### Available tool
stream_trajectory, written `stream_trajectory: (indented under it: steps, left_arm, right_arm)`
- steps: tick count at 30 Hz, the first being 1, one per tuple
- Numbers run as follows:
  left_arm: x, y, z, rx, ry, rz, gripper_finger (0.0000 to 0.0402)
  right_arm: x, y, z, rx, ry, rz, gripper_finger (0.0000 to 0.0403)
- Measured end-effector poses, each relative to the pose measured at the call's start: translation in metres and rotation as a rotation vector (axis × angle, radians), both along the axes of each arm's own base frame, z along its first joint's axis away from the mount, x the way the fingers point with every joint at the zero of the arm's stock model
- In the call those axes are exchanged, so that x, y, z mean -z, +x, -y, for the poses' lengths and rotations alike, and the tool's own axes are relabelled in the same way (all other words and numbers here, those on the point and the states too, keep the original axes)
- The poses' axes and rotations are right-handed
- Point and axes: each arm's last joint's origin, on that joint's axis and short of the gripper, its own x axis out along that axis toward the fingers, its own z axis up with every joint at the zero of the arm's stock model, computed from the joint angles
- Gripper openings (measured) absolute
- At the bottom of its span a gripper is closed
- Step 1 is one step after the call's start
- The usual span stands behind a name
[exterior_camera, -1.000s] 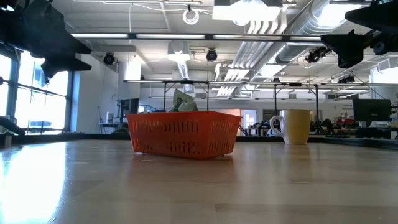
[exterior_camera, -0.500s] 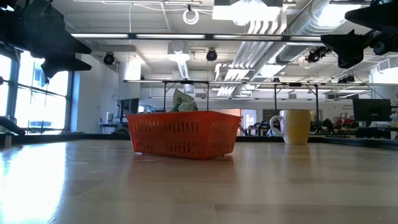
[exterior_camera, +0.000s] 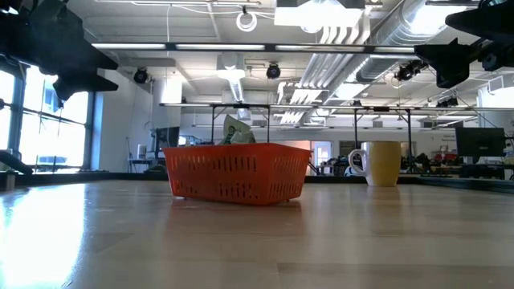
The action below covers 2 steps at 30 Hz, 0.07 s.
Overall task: Pick and place Stevia / Truvia into bins
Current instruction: Return to Home Position
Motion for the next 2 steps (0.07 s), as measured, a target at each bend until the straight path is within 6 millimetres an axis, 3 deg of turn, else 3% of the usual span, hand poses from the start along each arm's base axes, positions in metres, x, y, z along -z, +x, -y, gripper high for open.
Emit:
stream_trajectory:
  steps: [2]
  left_arm:
    - [0.0,0.0,0.0,0.0,0.0,0.0,0.0317]
  right_arm:
    - [0.0,0.0,0.0,0.0,0.0,0.0,0.0319]
